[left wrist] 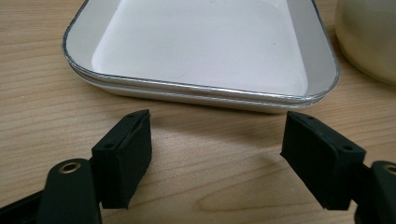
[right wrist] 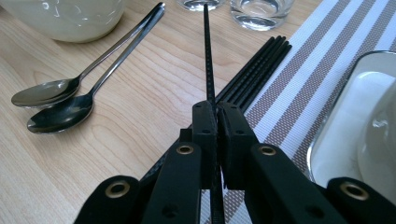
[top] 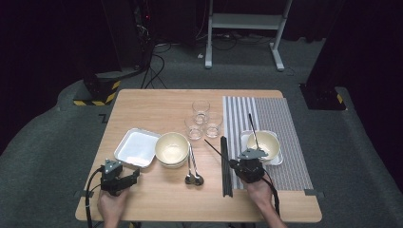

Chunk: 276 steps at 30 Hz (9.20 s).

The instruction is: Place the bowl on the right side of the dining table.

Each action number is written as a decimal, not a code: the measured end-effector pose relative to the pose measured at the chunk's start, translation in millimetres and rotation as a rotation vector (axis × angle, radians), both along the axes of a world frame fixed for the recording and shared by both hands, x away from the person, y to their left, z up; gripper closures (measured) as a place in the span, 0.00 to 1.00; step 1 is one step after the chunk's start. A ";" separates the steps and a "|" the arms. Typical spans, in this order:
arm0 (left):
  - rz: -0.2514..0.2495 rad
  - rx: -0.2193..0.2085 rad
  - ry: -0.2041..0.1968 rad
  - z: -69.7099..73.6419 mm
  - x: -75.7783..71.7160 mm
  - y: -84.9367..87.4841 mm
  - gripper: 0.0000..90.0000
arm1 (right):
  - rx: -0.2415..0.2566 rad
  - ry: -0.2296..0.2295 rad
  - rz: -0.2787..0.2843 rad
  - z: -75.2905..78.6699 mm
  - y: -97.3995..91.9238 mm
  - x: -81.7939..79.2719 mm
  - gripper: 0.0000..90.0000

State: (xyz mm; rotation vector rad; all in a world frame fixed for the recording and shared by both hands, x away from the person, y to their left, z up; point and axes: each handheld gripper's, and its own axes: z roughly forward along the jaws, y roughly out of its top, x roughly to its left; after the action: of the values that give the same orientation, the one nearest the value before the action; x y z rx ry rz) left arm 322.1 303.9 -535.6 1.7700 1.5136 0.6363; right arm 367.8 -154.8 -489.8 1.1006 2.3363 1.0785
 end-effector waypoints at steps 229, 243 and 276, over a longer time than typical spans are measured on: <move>0.020 0.092 0.007 -0.4 1.5 -9.1 0.28 | -0.036 0.054 -0.118 -11.5 -157.7 110.3 0.96; 0.020 0.091 0.007 -0.4 1.5 -9.1 0.28 | -0.045 0.047 -0.105 -11.3 -154.7 113.3 0.95; 0.017 0.090 0.008 -0.4 1.5 -9.0 0.27 | 0.054 -0.040 -0.254 6.6 -171.8 80.2 0.88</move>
State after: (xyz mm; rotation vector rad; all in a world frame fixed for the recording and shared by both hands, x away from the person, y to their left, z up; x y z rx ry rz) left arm 323.6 294.8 -535.9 1.8305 1.5279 0.7172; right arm 448.0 -326.6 -483.2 1.3398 2.0786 1.0619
